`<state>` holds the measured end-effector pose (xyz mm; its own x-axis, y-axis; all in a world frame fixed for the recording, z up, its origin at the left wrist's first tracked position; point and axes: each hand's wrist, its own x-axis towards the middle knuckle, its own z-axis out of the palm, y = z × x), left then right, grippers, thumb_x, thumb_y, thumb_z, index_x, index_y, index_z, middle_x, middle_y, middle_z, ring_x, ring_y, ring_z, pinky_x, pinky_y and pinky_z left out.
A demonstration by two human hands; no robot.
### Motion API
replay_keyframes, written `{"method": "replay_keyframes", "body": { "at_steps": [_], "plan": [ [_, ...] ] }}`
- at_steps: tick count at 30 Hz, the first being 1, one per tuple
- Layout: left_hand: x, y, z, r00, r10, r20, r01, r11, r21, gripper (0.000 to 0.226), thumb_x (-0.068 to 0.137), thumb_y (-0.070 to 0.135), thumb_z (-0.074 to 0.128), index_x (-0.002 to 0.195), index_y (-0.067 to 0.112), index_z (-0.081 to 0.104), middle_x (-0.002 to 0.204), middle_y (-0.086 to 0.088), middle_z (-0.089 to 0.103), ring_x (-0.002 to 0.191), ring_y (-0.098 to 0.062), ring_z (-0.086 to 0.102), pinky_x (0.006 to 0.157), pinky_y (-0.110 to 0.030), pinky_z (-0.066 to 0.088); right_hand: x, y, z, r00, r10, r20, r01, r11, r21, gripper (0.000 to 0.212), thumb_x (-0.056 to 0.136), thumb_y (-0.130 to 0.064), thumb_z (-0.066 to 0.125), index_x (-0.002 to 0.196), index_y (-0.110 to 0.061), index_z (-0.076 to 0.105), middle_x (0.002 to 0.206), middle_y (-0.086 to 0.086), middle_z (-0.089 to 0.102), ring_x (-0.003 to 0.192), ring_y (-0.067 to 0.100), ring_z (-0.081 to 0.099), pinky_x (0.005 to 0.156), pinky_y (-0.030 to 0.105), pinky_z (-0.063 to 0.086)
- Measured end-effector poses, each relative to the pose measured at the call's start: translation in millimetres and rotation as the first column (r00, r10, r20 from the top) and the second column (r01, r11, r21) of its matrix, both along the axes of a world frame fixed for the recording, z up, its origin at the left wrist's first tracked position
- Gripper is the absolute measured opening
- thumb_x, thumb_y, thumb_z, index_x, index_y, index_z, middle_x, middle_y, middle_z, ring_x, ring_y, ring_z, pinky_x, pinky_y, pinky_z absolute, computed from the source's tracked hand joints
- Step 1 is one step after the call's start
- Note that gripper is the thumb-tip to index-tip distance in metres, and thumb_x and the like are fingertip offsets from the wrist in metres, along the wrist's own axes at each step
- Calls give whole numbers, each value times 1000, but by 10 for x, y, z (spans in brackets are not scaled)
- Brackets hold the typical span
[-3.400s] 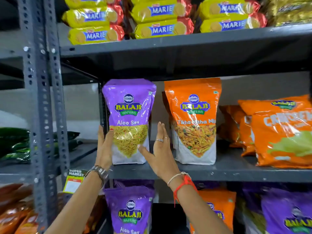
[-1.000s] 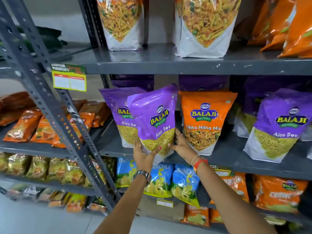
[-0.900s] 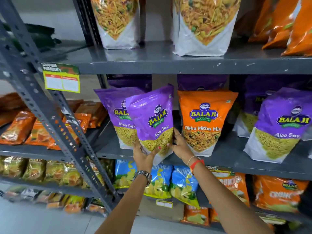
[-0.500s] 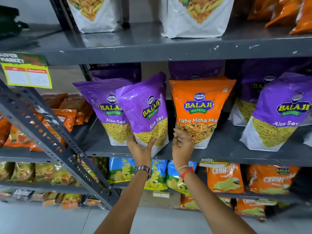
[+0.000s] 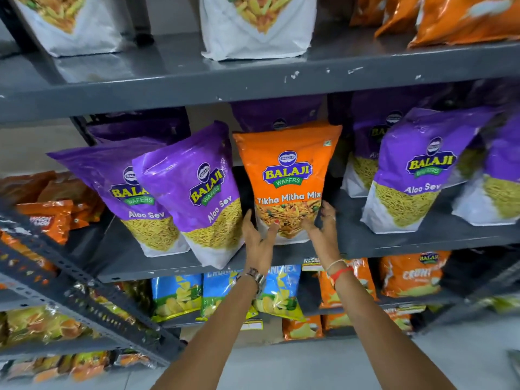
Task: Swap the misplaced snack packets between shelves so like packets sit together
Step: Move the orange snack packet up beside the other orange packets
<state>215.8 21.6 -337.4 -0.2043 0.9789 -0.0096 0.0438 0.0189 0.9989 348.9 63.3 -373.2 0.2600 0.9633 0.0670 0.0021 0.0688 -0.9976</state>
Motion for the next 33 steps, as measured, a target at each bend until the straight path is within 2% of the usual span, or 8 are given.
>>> {"method": "replay_keyframes", "body": {
  "at_steps": [4, 8, 14, 19, 23, 27, 30, 33],
  "plan": [
    [65, 232, 75, 994, -23, 107, 31, 997, -71, 75, 83, 7, 57, 141, 10, 10, 150, -15, 27, 136, -29, 30, 110, -45, 31, 93, 44, 15, 992, 124, -2, -124, 991, -48, 60, 78, -7, 69, 131, -19, 43, 118, -4, 57, 106, 6, 56, 87, 24, 46],
    [12, 337, 46, 1000, 5, -26, -8, 994, -107, 61, 80, 6, 60, 133, 4, 30, 135, -23, 48, 121, -39, 48, 98, -57, 42, 176, 38, 27, 982, 174, 76, -169, 983, -72, 52, 73, -21, 76, 118, -18, 52, 114, 3, 65, 109, 20, 61, 91, 43, 51],
    [33, 47, 111, 999, 2, -34, -5, 996, -87, 50, 82, 2, 56, 129, 8, 38, 125, -11, 53, 113, -25, 52, 95, -43, 46, 222, -262, 62, 983, 132, 125, -126, 991, -50, 47, 73, -21, 77, 114, -13, 56, 112, 9, 67, 109, 24, 63, 95, 47, 52],
    [-58, -469, 170, 1000, -11, 8, 11, 1000, -3, 44, 84, -3, 51, 126, 6, 42, 115, -9, 54, 94, -19, 54, 59, -15, 50, 208, -789, 193, 984, 98, 152, -101, 995, 14, 37, 70, -20, 79, 103, -17, 62, 101, 8, 72, 100, 22, 67, 88, 49, 55],
    [-229, -901, 352, 995, 1, 100, -6, 999, 46, 42, 84, 0, 52, 124, 12, 45, 123, -14, 56, 108, -27, 54, 81, -35, 53, 84, -1228, 488, 984, 100, 145, -114, 989, 90, 39, 66, -26, 81, 102, -22, 67, 100, 5, 74, 96, 18, 69, 85, 47, 57],
    [-443, -1285, 788, 998, 34, 58, -44, 982, 182, 41, 84, 3, 54, 123, 9, 48, 114, -10, 59, 98, -21, 57, 74, -21, 54, -130, -1601, 896, 988, 98, 121, -120, 974, 192, 41, 65, -29, 83, 102, -19, 69, 98, 4, 76, 94, 16, 71, 84, 44, 58],
    [-652, -1496, 1140, 995, 96, -6, -92, 964, 249, 44, 83, 12, 57, 126, 13, 48, 126, -11, 58, 111, -27, 56, 94, -45, 48, -306, -1790, 1238, 988, 113, 104, -137, 956, 261, 44, 61, -39, 83, 99, -22, 71, 95, 1, 77, 93, 16, 72, 84, 47, 58],
    [-848, -1635, 1512, 995, 97, -29, -81, 932, 353, 43, 84, 12, 55, 126, 11, 48, 123, -10, 60, 97, -19, 61, 77, -26, 54, -477, -1869, 1627, 987, 105, 122, -140, 934, 329, 43, 57, -49, 83, 91, -25, 72, 90, 0, 78, 89, 17, 72, 82, 51, 58]
  ]
}}
